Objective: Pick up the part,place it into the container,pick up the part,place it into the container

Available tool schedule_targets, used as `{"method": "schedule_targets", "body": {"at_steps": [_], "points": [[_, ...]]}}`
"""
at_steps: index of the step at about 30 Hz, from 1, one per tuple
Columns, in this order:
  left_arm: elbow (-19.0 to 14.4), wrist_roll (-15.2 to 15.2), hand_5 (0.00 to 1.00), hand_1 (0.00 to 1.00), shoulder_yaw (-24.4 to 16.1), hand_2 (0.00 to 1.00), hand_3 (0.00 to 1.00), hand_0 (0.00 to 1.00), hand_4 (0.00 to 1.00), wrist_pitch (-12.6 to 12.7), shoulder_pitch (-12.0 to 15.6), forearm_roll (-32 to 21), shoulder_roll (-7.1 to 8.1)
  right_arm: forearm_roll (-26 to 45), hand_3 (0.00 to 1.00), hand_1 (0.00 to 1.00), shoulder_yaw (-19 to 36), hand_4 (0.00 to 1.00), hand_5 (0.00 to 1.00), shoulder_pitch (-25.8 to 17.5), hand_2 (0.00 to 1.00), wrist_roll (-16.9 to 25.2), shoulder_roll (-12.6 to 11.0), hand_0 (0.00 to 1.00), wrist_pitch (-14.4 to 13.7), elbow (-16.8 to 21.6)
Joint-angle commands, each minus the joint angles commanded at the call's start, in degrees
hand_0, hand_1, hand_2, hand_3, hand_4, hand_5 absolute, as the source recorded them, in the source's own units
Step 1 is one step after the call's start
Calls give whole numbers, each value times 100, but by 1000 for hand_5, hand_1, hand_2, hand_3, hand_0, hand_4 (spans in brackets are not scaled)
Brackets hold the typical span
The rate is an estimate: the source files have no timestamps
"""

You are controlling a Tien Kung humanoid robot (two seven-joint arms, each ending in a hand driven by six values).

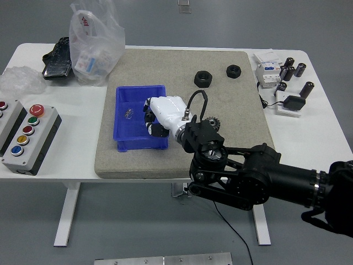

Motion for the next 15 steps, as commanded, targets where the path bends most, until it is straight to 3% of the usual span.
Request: {"method": "schedule_targets", "body": {"at_steps": [12,13,15], "points": [[0,-62,538,647,175,624,731,746,742,-47,-53,-135,-1,78,702,581,8,230,18,-23,399,0,25,308,365,4],[0,-62,539,647,181,629,730,745,742,-48,-52,-138,-3,83,694,569,9,346,149,-24,426,0,27,289,372,2],[0,-59,539,647,184,629,730,745,742,-48,-50,-137,-2,93,694,569,8,346,149,-26,426,0,28,289,379,-1]]}}
